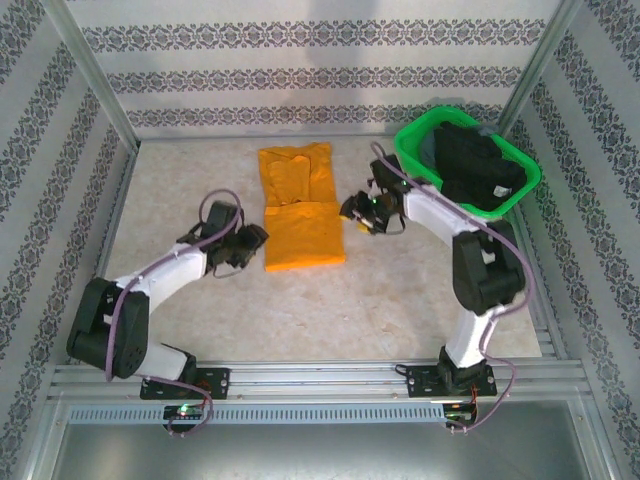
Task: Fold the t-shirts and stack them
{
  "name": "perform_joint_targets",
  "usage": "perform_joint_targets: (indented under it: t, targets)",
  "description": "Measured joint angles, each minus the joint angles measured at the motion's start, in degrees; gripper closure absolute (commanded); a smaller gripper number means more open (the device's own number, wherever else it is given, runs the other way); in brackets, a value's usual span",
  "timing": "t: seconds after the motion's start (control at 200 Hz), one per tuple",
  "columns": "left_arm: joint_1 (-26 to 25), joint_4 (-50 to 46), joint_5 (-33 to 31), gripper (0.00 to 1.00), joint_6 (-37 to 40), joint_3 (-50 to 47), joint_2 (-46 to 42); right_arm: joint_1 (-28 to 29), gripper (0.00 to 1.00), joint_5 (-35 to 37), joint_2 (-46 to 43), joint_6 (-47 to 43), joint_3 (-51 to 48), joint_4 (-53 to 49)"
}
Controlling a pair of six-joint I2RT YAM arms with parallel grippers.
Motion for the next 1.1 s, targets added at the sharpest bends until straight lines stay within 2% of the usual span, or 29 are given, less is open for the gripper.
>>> perform_joint_targets:
  t: [0.18,0.375,0.445,0.495,0.565,0.64,0.679,0.874,1.099]
  targets:
    - [-2.67,3.37,0.37,0.43,-7.45,-5.33,1.92,3.58,0.45,-2.58,-2.25,7.28,-12.41,7.41]
    - [-2.71,8.31,0.68,0.51,-12.57,-5.46,5.92,4.02,0.50,-4.50,0.70,14.45,-15.08,14.40]
    - [-2.71,8.24,0.68,0.59,-13.84,-5.31,6.43,4.02,0.54,-4.94,1.46,16.28,-15.08,16.48]
    - [-2.64,8.09,0.76,0.68,-15.08,-5.33,6.75,4.13,0.59,-5.44,2.19,17.35,-15.08,18.18]
    - [-2.64,8.90,1.29,0.86,-16.11,-5.11,7.98,4.13,0.75,-6.05,3.54,19.10,-15.06,20.37]
    - [-2.62,9.09,1.66,1.00,-16.52,-5.09,8.46,4.15,0.92,-6.34,4.94,20.87,-15.06,21.84]
    - [-2.73,10.88,1.88,1.00,-16.39,-4.87,8.92,4.13,1.00,-6.43,5.22,21.59,-15.06,22.21]
    - [-3.06,10.80,1.92,1.00,-14.21,-3.45,7.78,4.24,1.00,-5.09,3.67,20.00,-15.02,20.06]
    - [-3.23,6.03,3.41,1.00,-10.25,-9.92,-4.22,7.65,1.00,-4.15,-2.38,15.21,-17.40,14.95]
